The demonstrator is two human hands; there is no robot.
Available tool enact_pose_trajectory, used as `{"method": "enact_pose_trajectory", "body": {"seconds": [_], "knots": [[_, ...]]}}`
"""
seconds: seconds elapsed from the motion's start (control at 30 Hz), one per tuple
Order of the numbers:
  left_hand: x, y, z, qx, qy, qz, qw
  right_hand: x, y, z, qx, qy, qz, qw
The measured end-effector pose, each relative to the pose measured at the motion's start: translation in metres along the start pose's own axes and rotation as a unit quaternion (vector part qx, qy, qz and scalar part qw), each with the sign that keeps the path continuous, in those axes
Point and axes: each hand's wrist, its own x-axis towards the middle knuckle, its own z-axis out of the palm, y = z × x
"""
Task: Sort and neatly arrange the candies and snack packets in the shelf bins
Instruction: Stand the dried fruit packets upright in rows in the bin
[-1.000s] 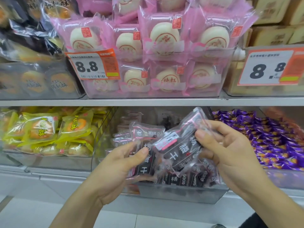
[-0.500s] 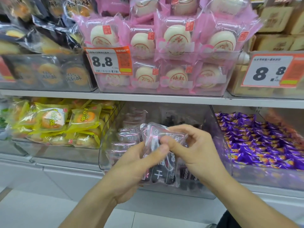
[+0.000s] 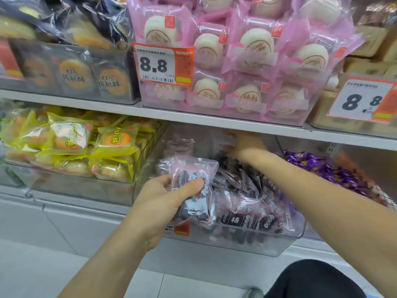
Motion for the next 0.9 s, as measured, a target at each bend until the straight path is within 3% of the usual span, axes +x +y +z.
{"method": "enact_pose_trajectory", "body": {"seconds": [0.17, 0.3, 0.47, 0.6, 0.73, 0.83, 0.9], "knots": [[0.004, -0.008, 0.005, -0.003, -0.005, -0.002, 1.0, 0.03, 0.006, 0.022, -0.051, -0.031, -0.035, 0.998], [0.007, -0.011, 0.001, 0.001, -0.002, -0.01, 1.0, 0.013, -0.008, 0.016, -0.039, 0.009, -0.041, 0.998], [0.005, -0.015, -0.006, -0.036, 0.015, -0.026, 0.999, -0.06, -0.014, -0.018, 0.166, 0.106, -0.032, 0.98], [-0.004, -0.013, -0.002, -0.032, 0.005, -0.033, 0.999, -0.129, -0.011, -0.023, 0.352, 0.114, -0.041, 0.928], [-0.012, -0.011, -0.002, 0.004, -0.018, -0.037, 0.999, -0.169, -0.001, -0.046, 0.506, 0.158, -0.05, 0.847], [-0.013, -0.01, -0.001, 0.026, -0.035, -0.064, 0.997, -0.176, 0.01, -0.06, 0.614, 0.068, -0.075, 0.783], [-0.014, -0.005, 0.001, 0.005, -0.051, -0.114, 0.992, -0.174, 0.012, -0.053, 0.637, 0.009, -0.116, 0.762]]}}
